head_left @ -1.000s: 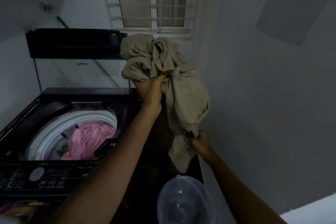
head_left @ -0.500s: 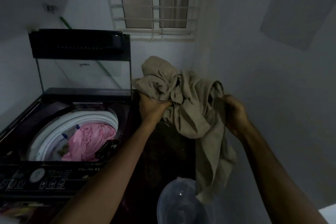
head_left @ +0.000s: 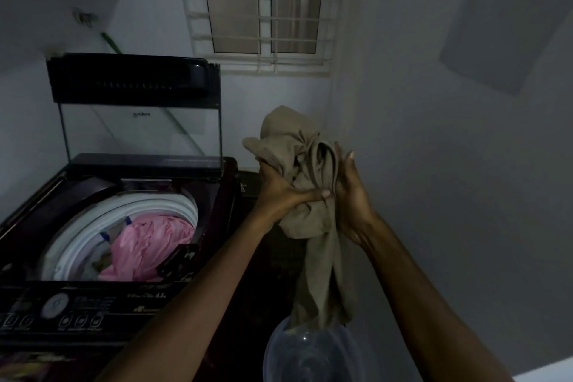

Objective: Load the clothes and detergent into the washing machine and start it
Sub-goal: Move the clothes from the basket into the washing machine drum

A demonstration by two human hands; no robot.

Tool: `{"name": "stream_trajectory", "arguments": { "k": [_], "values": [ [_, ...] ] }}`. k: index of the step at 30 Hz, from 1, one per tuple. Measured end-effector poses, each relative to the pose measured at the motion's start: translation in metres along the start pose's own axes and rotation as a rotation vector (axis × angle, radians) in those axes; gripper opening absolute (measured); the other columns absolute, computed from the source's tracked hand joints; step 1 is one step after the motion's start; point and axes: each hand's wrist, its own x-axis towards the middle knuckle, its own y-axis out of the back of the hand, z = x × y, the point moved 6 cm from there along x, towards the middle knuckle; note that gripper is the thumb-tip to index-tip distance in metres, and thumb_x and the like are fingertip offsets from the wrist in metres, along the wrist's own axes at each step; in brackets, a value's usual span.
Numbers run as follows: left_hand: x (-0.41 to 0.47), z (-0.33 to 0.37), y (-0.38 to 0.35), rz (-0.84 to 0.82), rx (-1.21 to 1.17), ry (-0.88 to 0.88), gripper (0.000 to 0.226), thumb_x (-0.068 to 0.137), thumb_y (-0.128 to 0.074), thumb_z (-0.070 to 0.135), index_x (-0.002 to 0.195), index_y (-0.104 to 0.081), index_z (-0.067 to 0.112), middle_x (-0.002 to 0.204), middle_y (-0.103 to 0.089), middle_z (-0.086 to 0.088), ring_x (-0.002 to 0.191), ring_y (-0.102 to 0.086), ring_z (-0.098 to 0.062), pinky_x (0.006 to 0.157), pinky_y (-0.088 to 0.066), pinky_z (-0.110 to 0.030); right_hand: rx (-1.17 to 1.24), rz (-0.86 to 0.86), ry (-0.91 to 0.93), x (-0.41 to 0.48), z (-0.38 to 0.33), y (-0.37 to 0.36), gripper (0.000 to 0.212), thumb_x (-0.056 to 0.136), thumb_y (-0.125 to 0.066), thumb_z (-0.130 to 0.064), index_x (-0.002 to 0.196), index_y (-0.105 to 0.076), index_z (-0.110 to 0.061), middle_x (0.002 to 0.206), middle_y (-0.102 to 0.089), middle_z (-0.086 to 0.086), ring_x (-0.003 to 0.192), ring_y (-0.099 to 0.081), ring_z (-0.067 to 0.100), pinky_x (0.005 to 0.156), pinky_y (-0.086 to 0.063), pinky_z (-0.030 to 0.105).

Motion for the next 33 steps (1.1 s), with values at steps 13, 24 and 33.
{"name": "stream_trajectory", "arguments": {
  "k": [13, 24, 33],
  "values": [
    [-0.001, -0.002, 0.041, 0.433, -0.472, 0.038, 0.048, 0.082, -0.073, 0.007, 0.126, -0.057, 0.019, 0.123, -0.066, 0.001, 0.111, -0.065, -0.019, 0.093, -0.056, -0.035, -0.583, 0.139, 0.095, -0.032, 0.041, 0.022, 0.117, 0.063, -0.084, -0.046, 0.151, -0.007, -0.034, 0.151, -0.02, -0.02, 0.131, -0.031, -0.005, 0.099, -0.035, 0.013],
    [-0.004, -0.013, 0.107, 0.396, -0.162, -0.001, 0.101, 0.054, -0.089, 0.033, 0.138, -0.034, 0.026, 0.132, -0.058, 0.004, 0.119, -0.058, -0.01, 0.108, -0.045, -0.043, -0.407, 0.282, -0.276, -0.016, 0.053, 0.048, 0.027, 0.093, -0.06, -0.018, 0.116, -0.063, -0.005, 0.093, -0.07, 0.01, 0.077, -0.066, 0.021, 0.062, -0.053, 0.03],
    [-0.005, -0.029, 0.149, 0.284, -0.164, -0.015, 0.088, 0.056, -0.084, 0.024, 0.132, -0.038, 0.025, 0.127, -0.06, 0.003, 0.118, -0.059, -0.011, 0.107, -0.047, -0.042, -0.136, 0.024, 0.207, 0.029, 0.005, -0.09, 0.045, 0.103, -0.036, -0.029, 0.144, -0.039, -0.011, 0.143, -0.05, 0.008, 0.13, -0.049, 0.024, 0.109, -0.04, 0.043]
  ]
}}
